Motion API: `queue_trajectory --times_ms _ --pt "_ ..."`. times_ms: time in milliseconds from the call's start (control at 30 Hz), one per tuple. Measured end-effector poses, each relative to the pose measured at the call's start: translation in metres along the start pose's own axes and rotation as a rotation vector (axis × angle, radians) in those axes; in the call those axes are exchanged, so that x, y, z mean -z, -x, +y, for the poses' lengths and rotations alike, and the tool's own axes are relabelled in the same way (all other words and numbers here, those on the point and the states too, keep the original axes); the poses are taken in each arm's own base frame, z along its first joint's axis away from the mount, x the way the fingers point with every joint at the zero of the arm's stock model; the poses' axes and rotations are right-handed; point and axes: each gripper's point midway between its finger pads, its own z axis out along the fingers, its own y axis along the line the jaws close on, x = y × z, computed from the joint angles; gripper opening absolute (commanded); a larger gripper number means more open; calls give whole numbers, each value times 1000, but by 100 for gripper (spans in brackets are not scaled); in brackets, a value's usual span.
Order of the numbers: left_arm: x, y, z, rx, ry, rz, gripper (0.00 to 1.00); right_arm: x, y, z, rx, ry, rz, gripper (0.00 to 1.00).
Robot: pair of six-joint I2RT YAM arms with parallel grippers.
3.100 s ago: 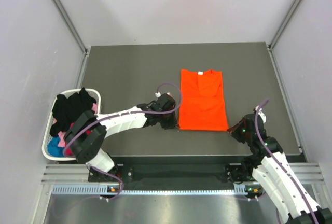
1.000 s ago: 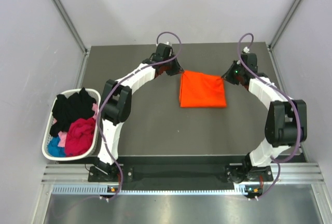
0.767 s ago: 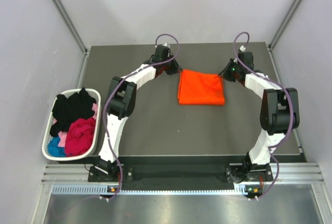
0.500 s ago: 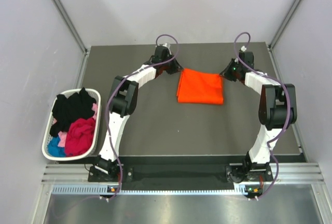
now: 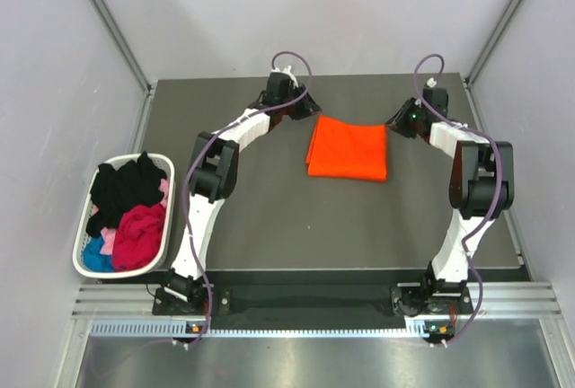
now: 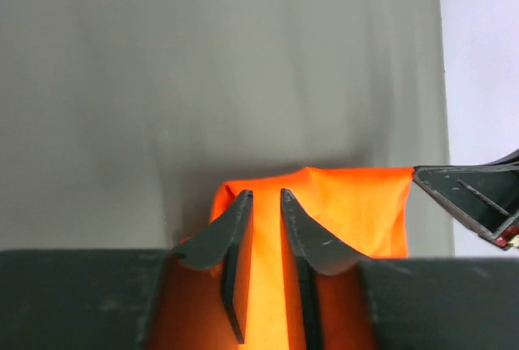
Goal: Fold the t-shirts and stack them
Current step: Fold the tshirt
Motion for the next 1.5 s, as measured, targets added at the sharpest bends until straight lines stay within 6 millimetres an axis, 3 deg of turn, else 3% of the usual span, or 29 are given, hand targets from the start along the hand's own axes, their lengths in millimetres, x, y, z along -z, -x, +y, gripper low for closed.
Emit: queue_trajectory --times_ms 167,233,400,567,767,933,1067,1300,1467,1500 --pt "13 4 20 -88 114 12 35 10 12 -4 -4 -2 11 41" --pt "31 -4 28 -117 158 48 36 20 8 -2 6 2 44 45" --pt "79 -37 29 -135 173 143 41 56 -16 9 63 56 132 48" --pt "102 -77 26 -129 142 241 43 85 -52 5 108 87 214 52" --pt "106 -120 31 -130 100 319 47 89 -84 -10 132 91 295 54" --pt "101 -120 18 -158 36 308 45 87 -98 -14 126 109 331 55" --pt "94 -119 14 -165 -8 297 27 83 -102 -17 134 115 337 52" --pt "87 -137 20 -104 -33 344 2 78 -119 -30 126 101 362 37" --pt "87 -144 17 -60 -47 360 0 73 -127 -37 114 96 364 25" --pt "87 -146 17 -51 -46 363 0 73 -128 -38 111 96 362 17"
